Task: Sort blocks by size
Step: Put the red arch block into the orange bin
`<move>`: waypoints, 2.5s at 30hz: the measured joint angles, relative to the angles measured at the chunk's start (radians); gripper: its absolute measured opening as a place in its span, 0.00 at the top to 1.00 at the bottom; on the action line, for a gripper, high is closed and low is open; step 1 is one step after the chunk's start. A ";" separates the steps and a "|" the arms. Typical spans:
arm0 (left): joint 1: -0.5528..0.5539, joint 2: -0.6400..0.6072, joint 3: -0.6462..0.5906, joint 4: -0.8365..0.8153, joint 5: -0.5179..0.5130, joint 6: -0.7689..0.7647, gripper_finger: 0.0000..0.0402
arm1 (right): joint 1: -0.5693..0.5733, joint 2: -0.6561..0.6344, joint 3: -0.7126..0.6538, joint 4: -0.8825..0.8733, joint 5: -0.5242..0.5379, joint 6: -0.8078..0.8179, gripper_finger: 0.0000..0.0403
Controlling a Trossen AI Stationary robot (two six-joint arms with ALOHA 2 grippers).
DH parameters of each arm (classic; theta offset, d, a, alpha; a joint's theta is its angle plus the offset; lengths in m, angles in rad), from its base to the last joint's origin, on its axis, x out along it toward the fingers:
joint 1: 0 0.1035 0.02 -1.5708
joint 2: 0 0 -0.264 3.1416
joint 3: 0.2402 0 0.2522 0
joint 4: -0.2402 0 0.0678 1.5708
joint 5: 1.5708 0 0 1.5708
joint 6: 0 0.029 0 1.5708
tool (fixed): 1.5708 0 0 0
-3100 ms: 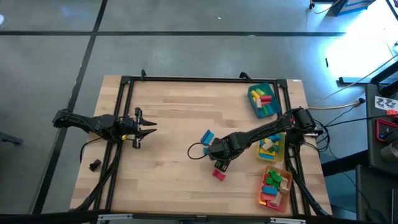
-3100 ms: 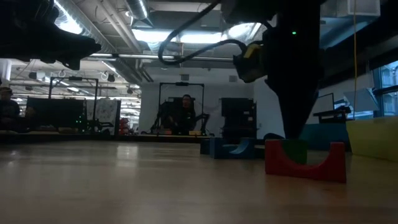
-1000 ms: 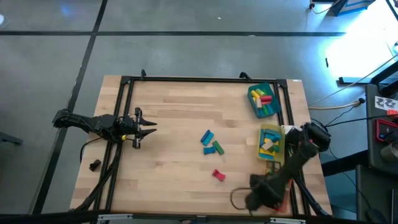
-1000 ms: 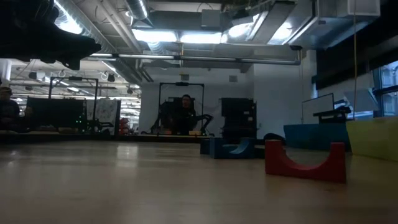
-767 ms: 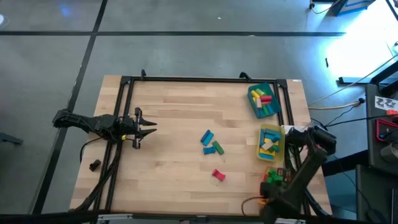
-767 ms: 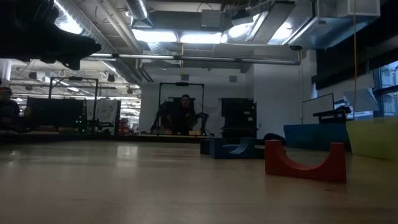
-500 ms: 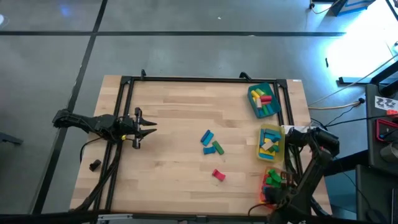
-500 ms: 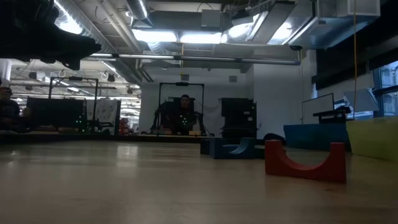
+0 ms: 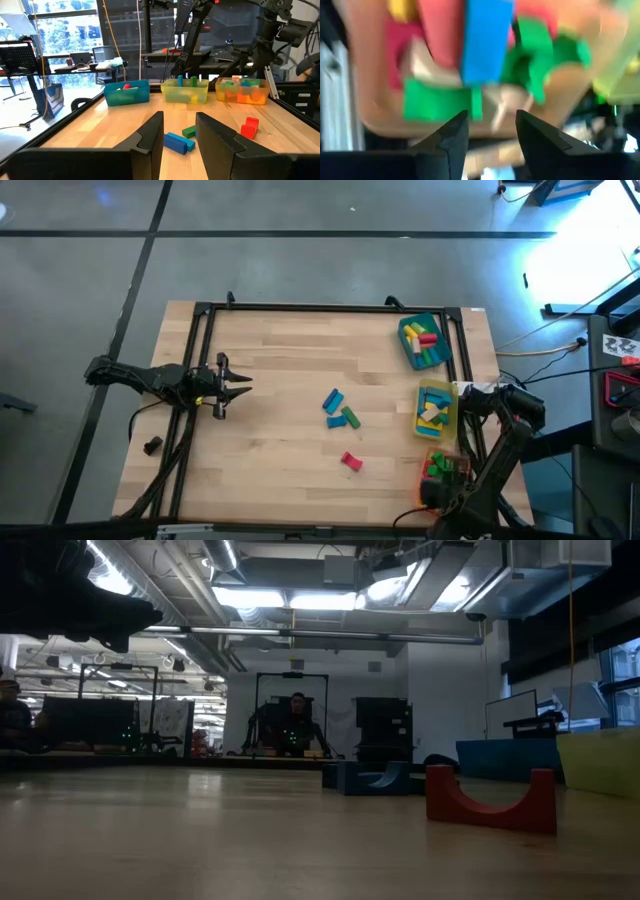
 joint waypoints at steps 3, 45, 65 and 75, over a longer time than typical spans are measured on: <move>0.000 0.000 0.000 0.000 0.000 0.000 0.75 | -0.020 0.000 0.000 0.091 0.150 -0.026 0.59; 0.000 0.000 0.000 0.000 0.000 0.000 0.75 | -0.523 0.133 0.000 0.689 0.421 -0.130 0.59; 0.000 0.000 0.000 0.000 0.000 0.000 0.75 | -0.522 0.158 -0.001 0.640 0.423 -0.129 0.59; 0.000 0.000 0.000 0.000 0.000 0.000 0.75 | -0.522 0.159 0.000 0.627 0.382 -0.122 0.59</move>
